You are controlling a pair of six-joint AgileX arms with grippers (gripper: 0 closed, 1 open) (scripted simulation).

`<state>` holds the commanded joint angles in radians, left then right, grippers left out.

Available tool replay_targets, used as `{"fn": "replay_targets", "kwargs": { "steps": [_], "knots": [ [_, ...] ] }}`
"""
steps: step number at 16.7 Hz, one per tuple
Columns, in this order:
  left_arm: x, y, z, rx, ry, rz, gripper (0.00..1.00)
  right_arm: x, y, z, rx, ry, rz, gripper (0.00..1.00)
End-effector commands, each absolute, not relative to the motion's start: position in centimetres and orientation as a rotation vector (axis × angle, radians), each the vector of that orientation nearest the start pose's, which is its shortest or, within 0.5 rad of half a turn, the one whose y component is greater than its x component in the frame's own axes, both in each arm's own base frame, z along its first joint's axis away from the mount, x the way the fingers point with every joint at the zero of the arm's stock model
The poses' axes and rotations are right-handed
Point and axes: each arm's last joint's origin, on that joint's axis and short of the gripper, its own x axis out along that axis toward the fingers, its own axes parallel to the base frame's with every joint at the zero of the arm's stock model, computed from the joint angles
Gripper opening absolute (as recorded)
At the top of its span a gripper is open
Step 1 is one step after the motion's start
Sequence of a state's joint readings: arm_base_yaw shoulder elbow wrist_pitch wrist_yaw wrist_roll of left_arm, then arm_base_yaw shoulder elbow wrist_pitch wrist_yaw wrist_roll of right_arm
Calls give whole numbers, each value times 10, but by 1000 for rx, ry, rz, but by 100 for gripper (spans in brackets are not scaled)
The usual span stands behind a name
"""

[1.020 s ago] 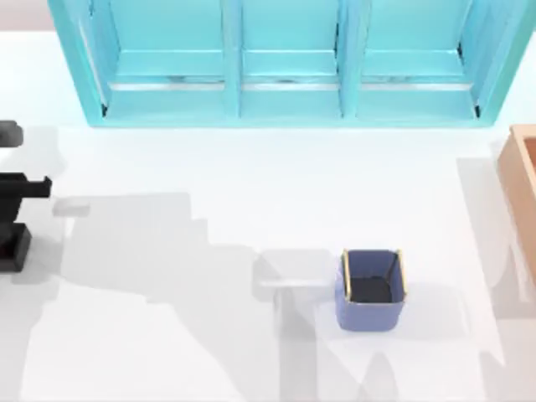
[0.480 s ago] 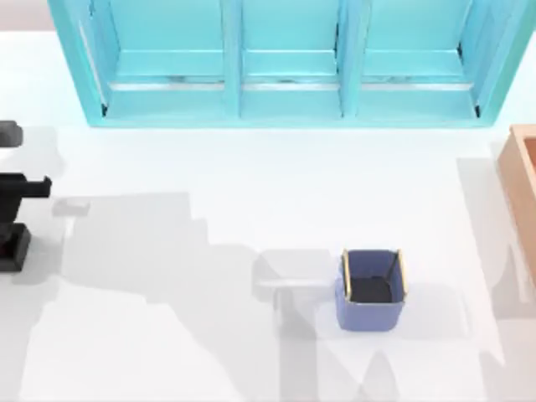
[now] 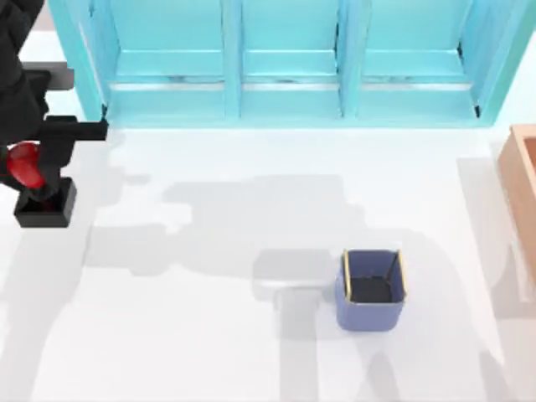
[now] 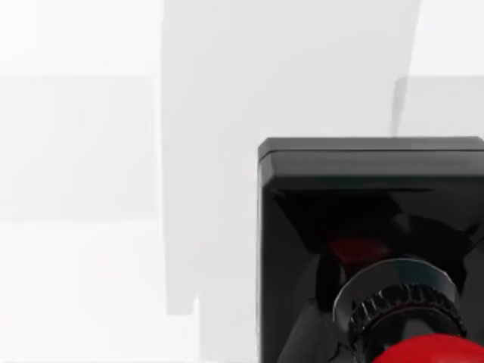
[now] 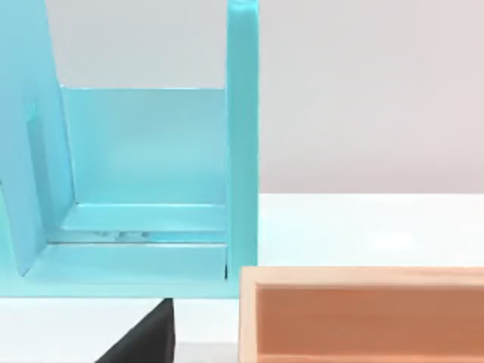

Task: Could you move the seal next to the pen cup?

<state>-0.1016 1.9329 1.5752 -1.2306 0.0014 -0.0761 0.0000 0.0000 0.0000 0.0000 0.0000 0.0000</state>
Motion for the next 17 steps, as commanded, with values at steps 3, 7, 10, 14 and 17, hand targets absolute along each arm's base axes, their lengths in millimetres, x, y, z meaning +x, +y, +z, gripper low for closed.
{"fn": "replay_targets", "kwargs": {
  "steps": [3, 7, 10, 14, 17],
  "knots": [
    [359, -75, 261, 20, 1592, -15, 0, 106, -1, 160, 0, 0, 0, 100],
    [346, -101, 289, 18, 1570, -18, 0, 106, -1, 160, 0, 0, 0, 100],
    [348, -100, 288, 17, 1574, -17, 0, 106, -1, 160, 0, 0, 0, 100],
    [346, -121, 280, 10, 1575, -9, 0, 106, -1, 160, 0, 0, 0, 100],
    [335, -165, 266, 13, 1576, -10, 0, 106, -1, 160, 0, 0, 0, 100]
  ]
}}
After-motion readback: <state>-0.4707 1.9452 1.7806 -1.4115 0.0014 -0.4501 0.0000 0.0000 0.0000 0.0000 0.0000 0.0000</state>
